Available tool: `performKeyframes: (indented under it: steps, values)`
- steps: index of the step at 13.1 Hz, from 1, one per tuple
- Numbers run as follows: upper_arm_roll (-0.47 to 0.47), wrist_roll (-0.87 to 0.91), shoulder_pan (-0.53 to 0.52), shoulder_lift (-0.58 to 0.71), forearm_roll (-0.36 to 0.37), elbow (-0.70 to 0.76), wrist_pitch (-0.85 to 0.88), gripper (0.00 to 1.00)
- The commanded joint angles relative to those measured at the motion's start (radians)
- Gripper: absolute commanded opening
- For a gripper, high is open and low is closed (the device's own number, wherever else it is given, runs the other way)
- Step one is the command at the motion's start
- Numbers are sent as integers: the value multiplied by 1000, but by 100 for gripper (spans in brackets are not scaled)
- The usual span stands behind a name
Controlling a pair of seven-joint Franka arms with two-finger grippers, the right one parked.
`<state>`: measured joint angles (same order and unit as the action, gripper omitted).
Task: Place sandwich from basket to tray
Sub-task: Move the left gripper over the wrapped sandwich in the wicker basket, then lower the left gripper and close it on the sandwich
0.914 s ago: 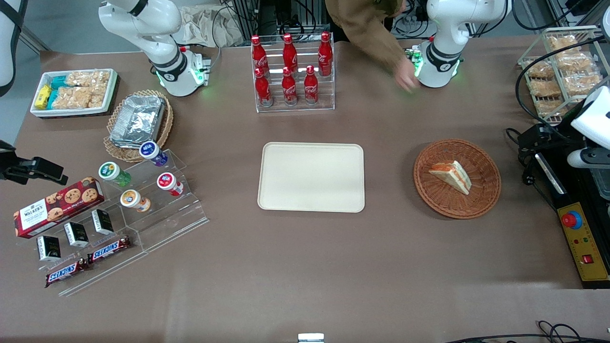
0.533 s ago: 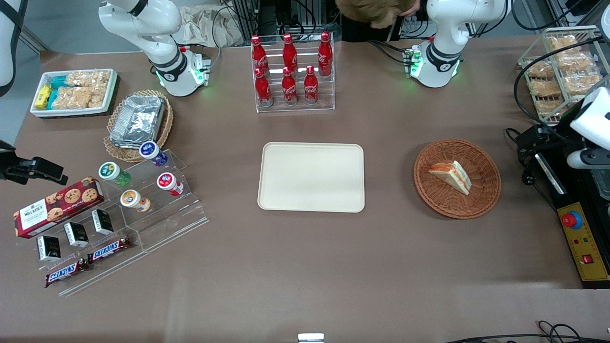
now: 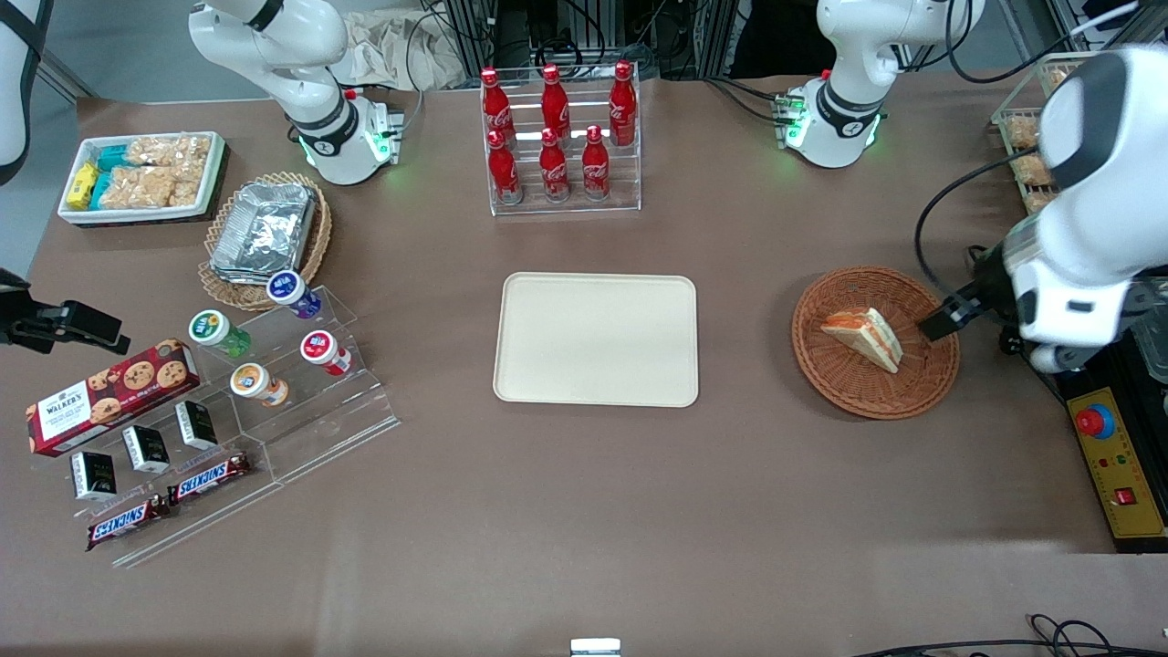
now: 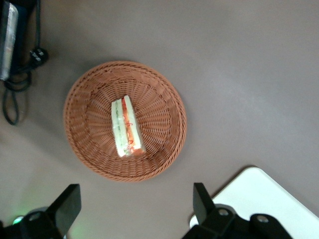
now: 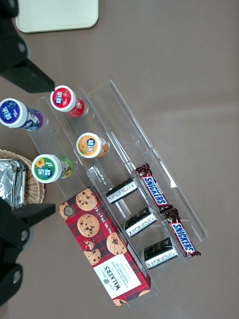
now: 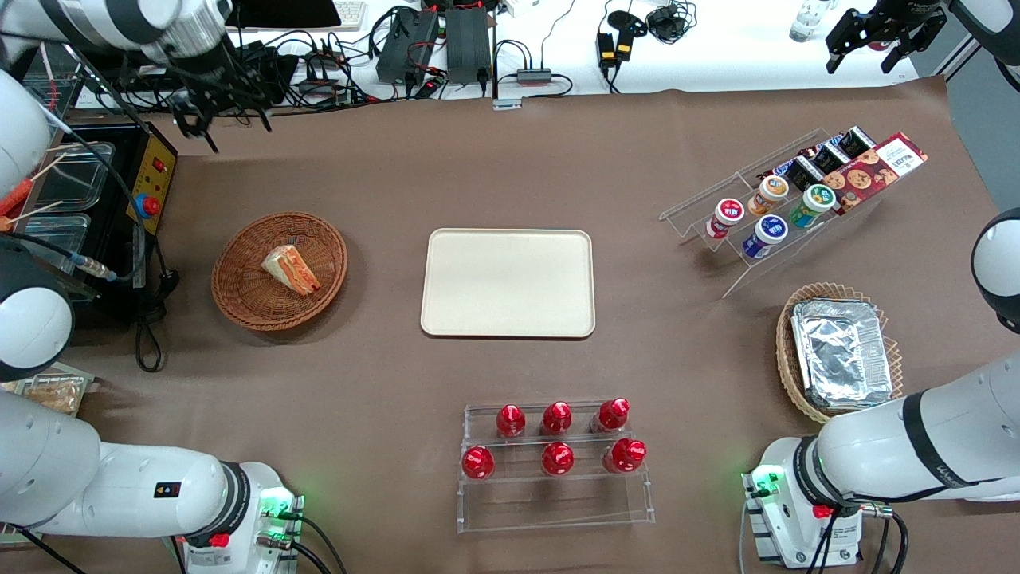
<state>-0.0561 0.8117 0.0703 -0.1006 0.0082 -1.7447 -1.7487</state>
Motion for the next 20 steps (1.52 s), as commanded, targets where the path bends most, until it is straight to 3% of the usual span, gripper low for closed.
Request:
performKeyframes:
  steps: [1, 8, 12, 15, 16, 18, 20]
  values:
    - [-8, 160, -3, 139, 9, -359, -312, 100]
    - [19, 244, -23, 134, 13, -685, -690, 100]
    - [41, 244, -30, 56, 12, -804, -944, 100]
    - [52, 244, -30, 24, 12, -837, -1015, 100]
    - [50, 244, -30, 9, 12, -837, -1020, 92]
    - [50, 244, -30, -4, 12, -835, -1040, 1]
    - [50, 248, -30, -5, 7, -828, -1040, 0]
